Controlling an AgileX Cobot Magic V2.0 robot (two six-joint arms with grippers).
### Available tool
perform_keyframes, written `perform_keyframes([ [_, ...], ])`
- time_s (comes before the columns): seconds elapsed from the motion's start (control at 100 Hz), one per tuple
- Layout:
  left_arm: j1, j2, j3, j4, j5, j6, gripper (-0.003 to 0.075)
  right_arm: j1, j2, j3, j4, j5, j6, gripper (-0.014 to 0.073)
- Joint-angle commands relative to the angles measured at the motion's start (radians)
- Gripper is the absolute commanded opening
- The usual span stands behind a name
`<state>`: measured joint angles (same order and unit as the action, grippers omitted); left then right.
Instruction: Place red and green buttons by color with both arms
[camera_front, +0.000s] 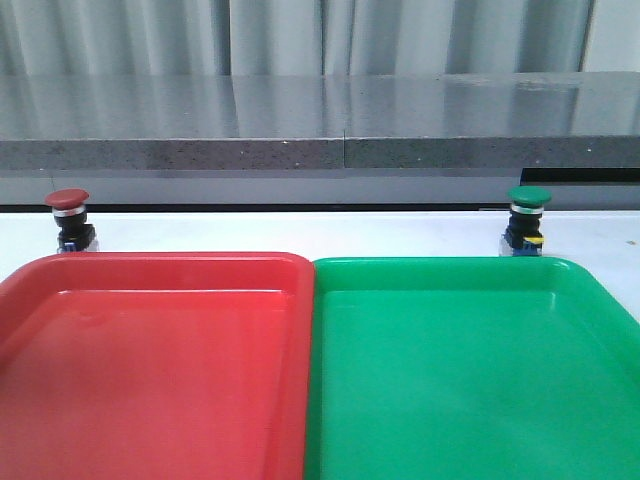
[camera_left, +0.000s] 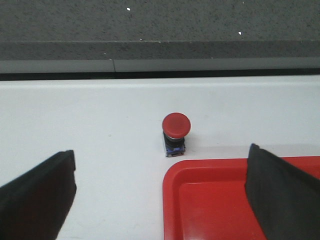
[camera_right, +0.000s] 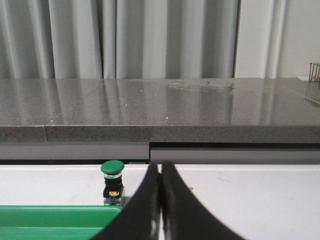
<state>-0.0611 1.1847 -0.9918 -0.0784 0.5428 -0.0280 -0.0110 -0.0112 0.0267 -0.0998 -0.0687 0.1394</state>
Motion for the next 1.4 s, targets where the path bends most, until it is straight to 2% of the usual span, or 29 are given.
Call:
perform_keyframes([
  [0.0,-0.027,0.072,-0.100,-0.019,-0.005,0.001,0.0657,-0.006,-0.021,-0.018,-0.009,-0.079,-0.003,-0.0064],
  [0.26,-0.029,0.326,-0.333,-0.023,0.179,0.001,0.0657,-0.006,-0.021,-0.018,-0.009,-0.079,-0.003,-0.0064],
  [0.54,-0.029,0.533,-0.499,-0.029,0.247,0.001,0.0657,-0.006,-0.021,-0.018,-0.009,-0.079,-0.003,-0.0064],
  [0.81,-0.029,0.676,-0.557,-0.037,0.272,0.001,0.0657,-0.006,-0.021,-0.018,-0.009,-0.079,-0.003,-0.0064],
  [1.17,-0.029,0.760,-0.562,-0.044,0.218,0.001,0.0655,-0.006,-0.021,-0.018,-0.009,-0.079,-0.003,-0.0064],
  [1.3,-0.029,0.764,-0.562,-0.049,0.217,0.001,0.0599,-0.006,-0.021,-0.018,-0.009,-0.079,-0.003,-0.0064],
  [1.39,-0.029,0.768,-0.562,-0.049,0.212,0.001,0.0503,-0.006,-0.021,-0.018,-0.009,-0.079,-0.003,-0.0064],
])
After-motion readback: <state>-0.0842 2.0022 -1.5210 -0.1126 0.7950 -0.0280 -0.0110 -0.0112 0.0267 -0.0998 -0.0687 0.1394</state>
